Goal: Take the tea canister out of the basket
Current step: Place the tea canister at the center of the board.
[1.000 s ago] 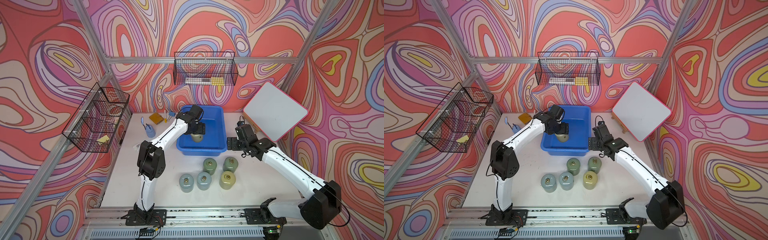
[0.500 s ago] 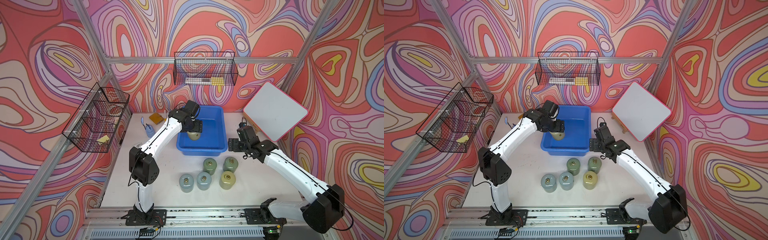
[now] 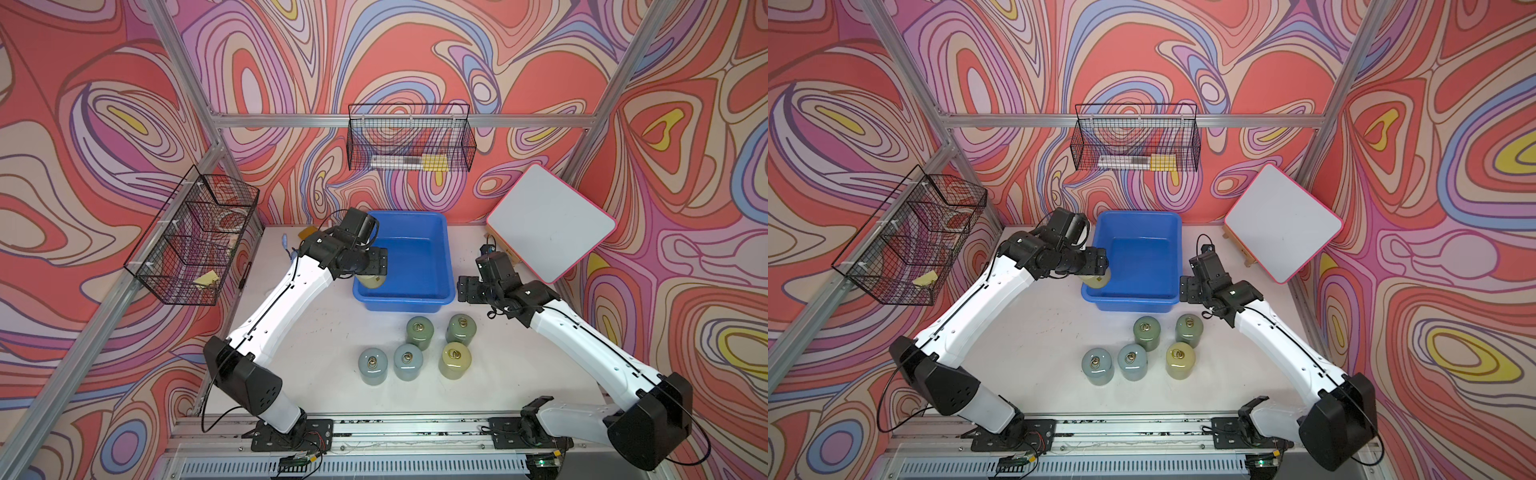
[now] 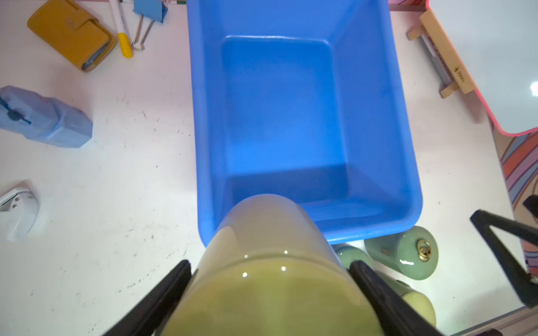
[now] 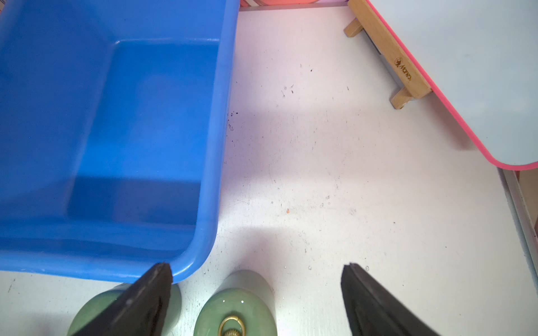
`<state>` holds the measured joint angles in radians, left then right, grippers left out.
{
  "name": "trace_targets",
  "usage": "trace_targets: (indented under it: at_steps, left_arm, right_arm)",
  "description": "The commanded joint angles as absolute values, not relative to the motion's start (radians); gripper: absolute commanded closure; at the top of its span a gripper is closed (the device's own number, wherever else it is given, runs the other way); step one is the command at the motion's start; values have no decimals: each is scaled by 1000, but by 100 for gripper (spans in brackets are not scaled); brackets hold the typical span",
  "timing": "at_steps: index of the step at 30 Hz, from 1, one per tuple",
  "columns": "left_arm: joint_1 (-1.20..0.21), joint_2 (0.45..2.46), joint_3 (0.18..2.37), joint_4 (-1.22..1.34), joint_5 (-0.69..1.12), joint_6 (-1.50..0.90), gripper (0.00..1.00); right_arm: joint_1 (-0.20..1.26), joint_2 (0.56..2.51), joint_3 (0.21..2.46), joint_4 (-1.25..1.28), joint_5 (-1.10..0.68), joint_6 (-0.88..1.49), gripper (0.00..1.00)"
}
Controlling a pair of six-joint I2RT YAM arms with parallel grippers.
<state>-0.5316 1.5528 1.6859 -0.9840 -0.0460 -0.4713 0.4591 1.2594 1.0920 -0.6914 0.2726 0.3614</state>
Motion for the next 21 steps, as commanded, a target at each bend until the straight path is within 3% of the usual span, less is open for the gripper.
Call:
trace_targets:
  at_steps: [1, 13, 21]
  left_arm:
    - [-538, 1459, 1614, -908, -79, -492, 78]
    - [-540, 1259, 1272, -792, -60, -583, 79]
    - [-554, 1236, 1121, -682, -57, -621, 80]
  right_arm:
    - [455, 1240, 1092, -689, 281, 377, 7]
    - [455, 1221, 1082, -686, 271, 403, 7]
    - [454, 1208, 1078, -680, 263, 422, 7]
